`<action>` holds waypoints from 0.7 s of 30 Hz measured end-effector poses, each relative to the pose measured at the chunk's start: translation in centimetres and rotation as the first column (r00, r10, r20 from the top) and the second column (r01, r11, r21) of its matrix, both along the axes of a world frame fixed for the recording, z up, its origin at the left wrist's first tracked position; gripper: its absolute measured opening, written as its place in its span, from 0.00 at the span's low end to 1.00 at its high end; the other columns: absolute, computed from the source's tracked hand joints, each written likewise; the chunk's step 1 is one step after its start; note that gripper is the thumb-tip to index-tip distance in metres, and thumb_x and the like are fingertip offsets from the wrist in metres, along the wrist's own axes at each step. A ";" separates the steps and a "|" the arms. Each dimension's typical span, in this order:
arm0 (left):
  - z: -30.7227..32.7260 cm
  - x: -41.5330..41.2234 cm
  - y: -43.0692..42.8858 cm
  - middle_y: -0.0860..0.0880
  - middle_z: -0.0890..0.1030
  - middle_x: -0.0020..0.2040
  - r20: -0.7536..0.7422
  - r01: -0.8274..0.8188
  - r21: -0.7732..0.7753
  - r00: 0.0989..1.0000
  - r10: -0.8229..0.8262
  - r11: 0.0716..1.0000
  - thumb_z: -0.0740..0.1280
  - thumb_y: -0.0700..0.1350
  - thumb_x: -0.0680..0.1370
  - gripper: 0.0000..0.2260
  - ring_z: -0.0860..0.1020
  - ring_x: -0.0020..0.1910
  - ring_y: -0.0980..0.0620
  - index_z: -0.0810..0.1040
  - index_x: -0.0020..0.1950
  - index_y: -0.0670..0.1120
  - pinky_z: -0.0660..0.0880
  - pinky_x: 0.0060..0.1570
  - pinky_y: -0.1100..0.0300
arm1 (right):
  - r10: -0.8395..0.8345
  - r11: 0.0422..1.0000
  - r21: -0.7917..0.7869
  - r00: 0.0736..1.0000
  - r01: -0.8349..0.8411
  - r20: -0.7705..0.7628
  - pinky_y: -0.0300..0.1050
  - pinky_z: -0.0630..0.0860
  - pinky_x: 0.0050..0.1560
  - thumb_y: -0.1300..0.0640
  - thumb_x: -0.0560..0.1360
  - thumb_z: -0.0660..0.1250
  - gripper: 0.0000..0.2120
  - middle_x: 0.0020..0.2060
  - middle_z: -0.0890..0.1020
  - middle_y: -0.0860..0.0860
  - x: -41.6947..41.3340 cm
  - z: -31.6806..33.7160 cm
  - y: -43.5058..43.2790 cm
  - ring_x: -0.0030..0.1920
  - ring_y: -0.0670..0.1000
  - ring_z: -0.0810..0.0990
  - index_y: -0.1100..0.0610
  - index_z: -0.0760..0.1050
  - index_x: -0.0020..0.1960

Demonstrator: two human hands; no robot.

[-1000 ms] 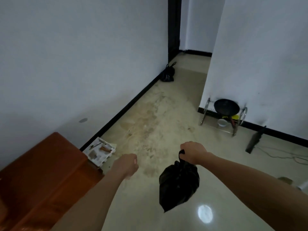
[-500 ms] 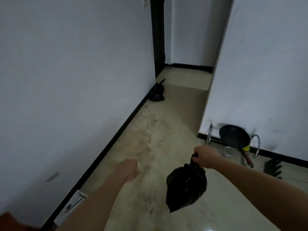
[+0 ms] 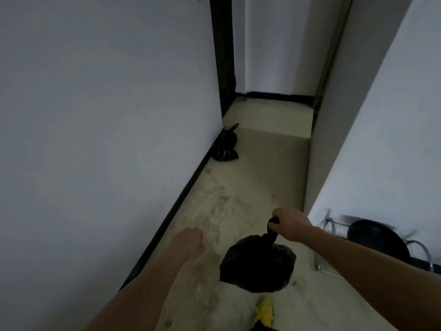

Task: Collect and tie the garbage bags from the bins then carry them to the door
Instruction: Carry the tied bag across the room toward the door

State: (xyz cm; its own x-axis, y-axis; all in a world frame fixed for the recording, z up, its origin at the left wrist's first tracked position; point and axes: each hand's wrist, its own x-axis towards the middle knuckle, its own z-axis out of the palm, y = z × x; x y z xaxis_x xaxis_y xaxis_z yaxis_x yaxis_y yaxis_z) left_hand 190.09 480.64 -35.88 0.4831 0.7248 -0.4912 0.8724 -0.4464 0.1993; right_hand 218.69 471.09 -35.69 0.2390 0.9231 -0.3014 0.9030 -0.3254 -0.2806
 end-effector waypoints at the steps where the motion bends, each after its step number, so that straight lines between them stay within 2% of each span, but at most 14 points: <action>1: -0.2 1.1 2.4 0.45 0.75 0.65 -0.010 -0.012 -0.020 1.000 0.012 1.000 0.58 0.46 0.81 0.15 0.74 0.63 0.47 0.73 0.65 0.42 0.67 0.58 0.61 | 0.007 1.000 -0.017 1.000 -0.007 -0.012 0.44 0.71 0.39 0.46 0.76 0.62 0.10 0.41 0.77 0.52 1.1 -0.3 2.7 0.42 0.53 0.76 0.52 0.72 0.42; 3: 0.0 3.4 8.0 0.45 0.73 0.67 -0.025 -0.038 -0.030 0.999 0.037 0.999 0.58 0.46 0.81 0.16 0.72 0.66 0.48 0.71 0.67 0.43 0.66 0.61 0.61 | 0.016 0.999 -0.041 0.999 -0.018 -0.034 0.43 0.71 0.39 0.46 0.75 0.63 0.10 0.43 0.78 0.52 3.2 -0.4 8.5 0.42 0.52 0.76 0.53 0.73 0.43; 7: 1.3 7.6 16.4 0.46 0.74 0.65 0.037 -0.089 -0.017 0.995 0.090 0.996 0.60 0.45 0.80 0.14 0.73 0.64 0.49 0.73 0.64 0.43 0.66 0.54 0.63 | 0.040 0.998 -0.038 0.999 -0.041 -0.034 0.42 0.68 0.39 0.47 0.76 0.63 0.11 0.41 0.76 0.52 6.9 0.8 18.2 0.42 0.53 0.75 0.54 0.72 0.42; 10: 0.6 9.5 22.7 0.47 0.74 0.62 0.031 -0.114 -0.039 0.993 0.115 0.993 0.59 0.45 0.81 0.13 0.72 0.64 0.50 0.74 0.64 0.44 0.65 0.54 0.63 | 0.041 0.995 -0.083 0.997 -0.047 -0.070 0.42 0.68 0.40 0.47 0.77 0.63 0.12 0.41 0.76 0.51 9.0 0.4 25.8 0.42 0.52 0.75 0.53 0.70 0.40; 14: -1.0 11.0 32.1 0.50 0.75 0.57 0.024 -0.144 -0.069 0.989 0.146 0.987 0.61 0.48 0.78 0.03 0.74 0.59 0.49 0.71 0.51 0.52 0.66 0.49 0.62 | 0.052 0.995 -0.078 0.993 -0.061 -0.106 0.42 0.69 0.40 0.46 0.77 0.63 0.12 0.40 0.75 0.50 11.6 -0.4 35.4 0.42 0.51 0.75 0.54 0.70 0.42; 18: -4.0 14.1 43.5 0.49 0.76 0.58 0.017 -0.176 -0.099 0.984 0.179 0.979 0.60 0.47 0.78 0.06 0.75 0.58 0.50 0.73 0.54 0.50 0.70 0.53 0.60 | 0.017 0.991 -0.132 0.996 -0.029 -0.090 0.43 0.70 0.41 0.46 0.77 0.63 0.13 0.38 0.73 0.50 14.5 -3.6 45.7 0.41 0.52 0.74 0.54 0.68 0.41; 21: -5.0 16.4 51.5 0.48 0.77 0.57 0.016 -0.175 -0.115 0.984 0.178 0.978 0.60 0.46 0.78 0.08 0.76 0.55 0.50 0.75 0.55 0.48 0.71 0.51 0.60 | 0.012 0.986 -0.164 0.997 -0.025 -0.083 0.43 0.66 0.40 0.47 0.77 0.63 0.16 0.33 0.67 0.47 16.6 -4.6 52.9 0.38 0.51 0.71 0.50 0.62 0.35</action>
State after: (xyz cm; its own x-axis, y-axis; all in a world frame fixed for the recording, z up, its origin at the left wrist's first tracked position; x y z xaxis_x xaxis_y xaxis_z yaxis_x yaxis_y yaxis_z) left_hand 206.51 532.12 -40.93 0.3658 0.7404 -0.5639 0.9294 -0.2590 0.2629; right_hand 235.28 523.99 -40.27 0.1908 0.8635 -0.4669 0.8858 -0.3564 -0.2972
